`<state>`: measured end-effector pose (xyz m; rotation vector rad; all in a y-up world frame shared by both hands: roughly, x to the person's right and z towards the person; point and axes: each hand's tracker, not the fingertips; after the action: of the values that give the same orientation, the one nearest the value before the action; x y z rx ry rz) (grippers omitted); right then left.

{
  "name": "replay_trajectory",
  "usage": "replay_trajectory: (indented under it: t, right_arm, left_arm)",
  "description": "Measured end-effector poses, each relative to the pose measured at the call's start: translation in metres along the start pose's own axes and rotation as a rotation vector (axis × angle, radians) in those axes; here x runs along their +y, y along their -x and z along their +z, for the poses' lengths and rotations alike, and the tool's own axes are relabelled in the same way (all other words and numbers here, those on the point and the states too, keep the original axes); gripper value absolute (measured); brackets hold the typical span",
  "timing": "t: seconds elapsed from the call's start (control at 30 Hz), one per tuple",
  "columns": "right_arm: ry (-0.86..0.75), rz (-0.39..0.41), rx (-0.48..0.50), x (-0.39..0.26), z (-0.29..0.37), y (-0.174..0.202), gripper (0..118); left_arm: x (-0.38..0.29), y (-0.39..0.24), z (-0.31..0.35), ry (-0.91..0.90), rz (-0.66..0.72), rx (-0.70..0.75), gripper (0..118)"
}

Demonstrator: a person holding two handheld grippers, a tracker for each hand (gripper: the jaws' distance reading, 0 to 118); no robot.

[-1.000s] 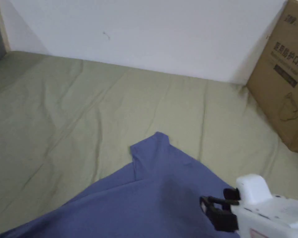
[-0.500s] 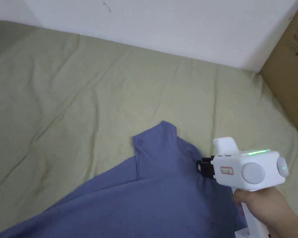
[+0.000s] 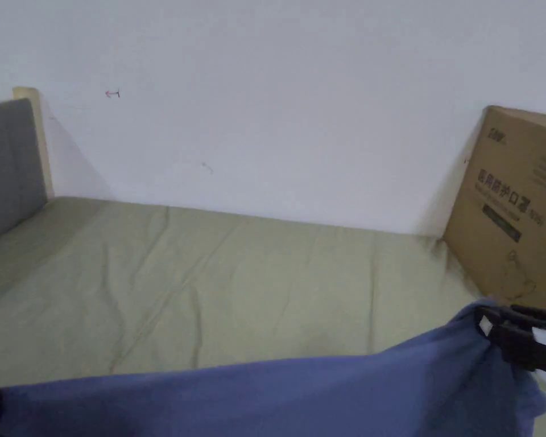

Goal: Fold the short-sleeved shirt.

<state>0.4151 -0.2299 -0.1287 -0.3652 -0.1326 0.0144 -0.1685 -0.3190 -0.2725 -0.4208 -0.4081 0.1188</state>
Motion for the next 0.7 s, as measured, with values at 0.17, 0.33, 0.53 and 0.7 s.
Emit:
replay_trajectory:
  t: [0.17,0.33,0.53,0.7]
  right_arm:
    - [-0.149,-0.079,-0.043,0.044,0.108,-0.028,1]
    - [-0.232,-0.014,-0.104,0.084,0.146,-0.038,1]
    - [-0.277,0.030,-0.165,0.138,0.083,-0.070,1]
    - [-0.328,-0.016,-0.169,0.193,0.019,-0.084,1]
  left_arm:
    - [0.076,-0.038,0.039,-0.148,-0.076,-0.086,3]
    - [0.141,-0.073,0.058,-0.277,-0.172,-0.105,3]
    - [0.215,-0.097,0.004,-0.309,-0.177,-0.075,3]
    - [0.275,-0.105,-0.059,-0.331,-0.247,0.007,3]
